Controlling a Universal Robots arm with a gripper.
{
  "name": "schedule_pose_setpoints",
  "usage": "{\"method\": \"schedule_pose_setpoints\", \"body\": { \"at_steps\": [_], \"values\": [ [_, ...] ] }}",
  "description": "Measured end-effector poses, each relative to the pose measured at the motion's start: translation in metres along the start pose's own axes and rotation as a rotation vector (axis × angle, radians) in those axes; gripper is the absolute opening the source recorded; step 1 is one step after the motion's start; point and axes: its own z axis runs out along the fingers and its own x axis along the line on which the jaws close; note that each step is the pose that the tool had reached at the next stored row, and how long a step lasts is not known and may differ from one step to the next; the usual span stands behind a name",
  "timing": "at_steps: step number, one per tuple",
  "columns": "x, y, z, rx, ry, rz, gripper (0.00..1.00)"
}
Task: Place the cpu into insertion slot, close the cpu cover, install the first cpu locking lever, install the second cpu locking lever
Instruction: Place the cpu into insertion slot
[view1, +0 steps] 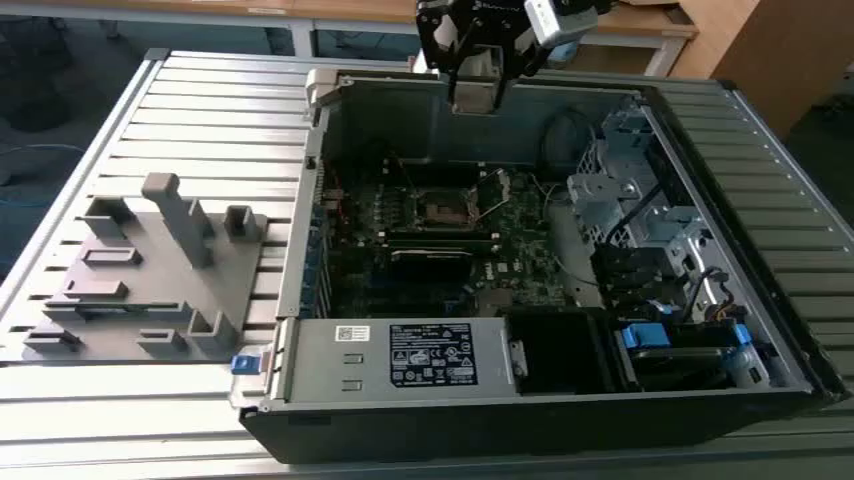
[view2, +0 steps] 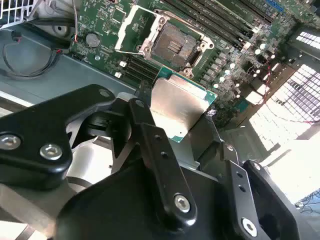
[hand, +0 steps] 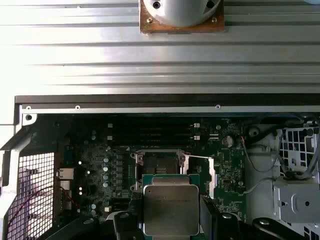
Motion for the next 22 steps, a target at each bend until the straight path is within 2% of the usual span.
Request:
{"method": "schedule_pose_setpoints", "body": {
  "at_steps": [22],
  "values": [
    [0.0002,-0.0002,0.0022,0.0,0.0001,0.0,0.54]
  ]
}}
